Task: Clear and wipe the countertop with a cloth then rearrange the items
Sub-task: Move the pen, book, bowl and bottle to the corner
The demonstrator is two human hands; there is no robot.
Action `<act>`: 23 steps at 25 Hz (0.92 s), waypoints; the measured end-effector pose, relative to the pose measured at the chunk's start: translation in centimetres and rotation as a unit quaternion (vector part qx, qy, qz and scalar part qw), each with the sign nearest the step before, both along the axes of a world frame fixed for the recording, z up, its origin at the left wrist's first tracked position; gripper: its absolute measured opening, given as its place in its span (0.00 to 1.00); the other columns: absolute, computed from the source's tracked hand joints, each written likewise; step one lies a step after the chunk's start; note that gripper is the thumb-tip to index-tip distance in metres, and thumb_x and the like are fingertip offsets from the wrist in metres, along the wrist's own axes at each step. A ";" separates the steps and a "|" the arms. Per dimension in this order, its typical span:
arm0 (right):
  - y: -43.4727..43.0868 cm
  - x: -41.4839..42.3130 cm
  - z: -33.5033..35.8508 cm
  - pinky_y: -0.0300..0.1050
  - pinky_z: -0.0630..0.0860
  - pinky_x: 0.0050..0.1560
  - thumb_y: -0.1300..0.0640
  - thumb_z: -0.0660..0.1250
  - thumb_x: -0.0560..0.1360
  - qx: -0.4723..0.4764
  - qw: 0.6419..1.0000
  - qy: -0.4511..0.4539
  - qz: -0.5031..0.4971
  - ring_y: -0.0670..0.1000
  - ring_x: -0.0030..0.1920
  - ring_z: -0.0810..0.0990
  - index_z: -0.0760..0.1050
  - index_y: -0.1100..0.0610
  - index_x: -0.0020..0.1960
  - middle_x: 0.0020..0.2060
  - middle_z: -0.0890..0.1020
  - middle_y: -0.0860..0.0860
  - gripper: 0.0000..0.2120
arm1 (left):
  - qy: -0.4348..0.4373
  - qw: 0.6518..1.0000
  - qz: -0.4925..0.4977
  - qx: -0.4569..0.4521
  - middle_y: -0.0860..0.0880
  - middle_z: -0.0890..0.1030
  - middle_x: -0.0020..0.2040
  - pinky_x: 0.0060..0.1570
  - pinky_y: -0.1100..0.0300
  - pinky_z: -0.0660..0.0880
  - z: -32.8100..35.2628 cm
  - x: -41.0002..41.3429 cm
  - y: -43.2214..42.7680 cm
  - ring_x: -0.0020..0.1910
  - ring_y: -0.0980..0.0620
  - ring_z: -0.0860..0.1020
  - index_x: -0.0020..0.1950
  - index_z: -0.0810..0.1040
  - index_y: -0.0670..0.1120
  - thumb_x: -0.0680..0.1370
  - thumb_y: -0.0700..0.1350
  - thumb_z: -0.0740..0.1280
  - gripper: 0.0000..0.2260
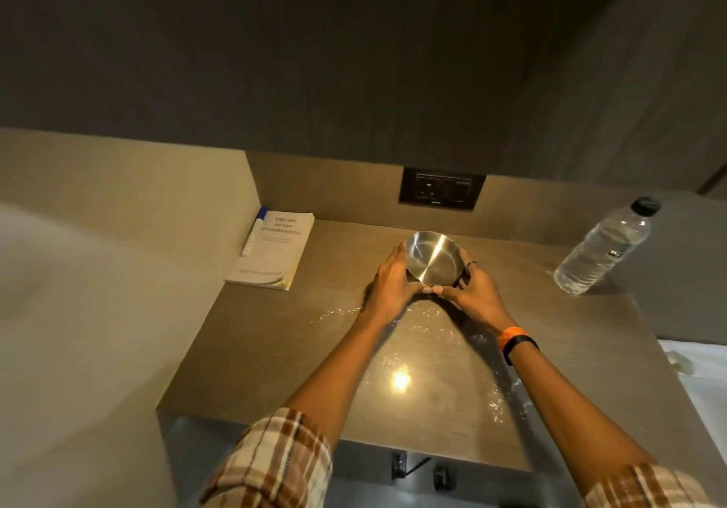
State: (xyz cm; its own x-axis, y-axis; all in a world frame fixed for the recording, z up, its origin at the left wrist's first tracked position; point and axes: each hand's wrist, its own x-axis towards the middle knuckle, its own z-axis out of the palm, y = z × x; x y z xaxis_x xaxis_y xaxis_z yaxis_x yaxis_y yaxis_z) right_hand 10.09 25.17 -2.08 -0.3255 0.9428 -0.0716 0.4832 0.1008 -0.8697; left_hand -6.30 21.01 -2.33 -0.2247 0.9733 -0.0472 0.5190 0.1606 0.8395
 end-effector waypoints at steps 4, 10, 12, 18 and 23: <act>-1.4 -9.5 0.7 0.50 0.80 0.61 0.57 0.79 0.67 0.002 0.998 0.004 0.062 0.52 0.60 0.81 0.70 0.57 0.70 0.60 0.81 0.52 0.35 | 0.096 0.987 0.112 -0.069 0.44 0.68 0.76 0.72 0.42 0.68 0.5 -9.9 -3.5 0.75 0.42 0.67 0.80 0.55 0.51 0.64 0.61 0.79 0.52; -2.6 -21.8 0.2 0.58 0.79 0.58 0.58 0.77 0.70 0.009 0.992 0.018 0.123 0.55 0.55 0.82 0.75 0.60 0.62 0.54 0.83 0.55 0.23 | 0.094 0.976 0.193 -0.033 0.43 0.77 0.68 0.66 0.46 0.75 0.8 -20.5 -6.7 0.69 0.44 0.75 0.75 0.68 0.48 0.71 0.43 0.77 0.34; -2.1 -24.0 -0.4 0.52 0.80 0.56 0.59 0.76 0.72 0.024 0.993 0.010 0.113 0.54 0.53 0.81 0.75 0.60 0.62 0.54 0.83 0.55 0.21 | 0.077 0.977 0.198 -0.018 0.43 0.80 0.64 0.63 0.48 0.78 0.5 -21.6 -6.7 0.66 0.45 0.78 0.72 0.72 0.46 0.75 0.41 0.74 0.26; -0.3 -28.5 -1.9 0.48 0.78 0.48 0.61 0.71 0.75 0.068 0.997 -0.007 0.026 0.59 0.52 0.82 0.77 0.62 0.56 0.53 0.83 0.59 0.11 | 0.181 0.956 0.230 0.036 0.43 0.82 0.60 0.60 0.57 0.76 0.7 -22.7 -4.9 0.60 0.45 0.81 0.67 0.76 0.45 0.78 0.44 0.71 0.18; 0.4 -27.9 -1.4 0.50 0.77 0.57 0.60 0.73 0.74 0.057 0.996 -0.016 0.070 0.61 0.61 0.78 0.70 0.61 0.65 0.63 0.77 0.61 0.23 | 0.192 0.958 0.212 0.031 0.43 0.77 0.68 0.63 0.55 0.75 0.7 -22.6 -4.5 0.67 0.45 0.76 0.74 0.70 0.45 0.78 0.45 0.70 0.24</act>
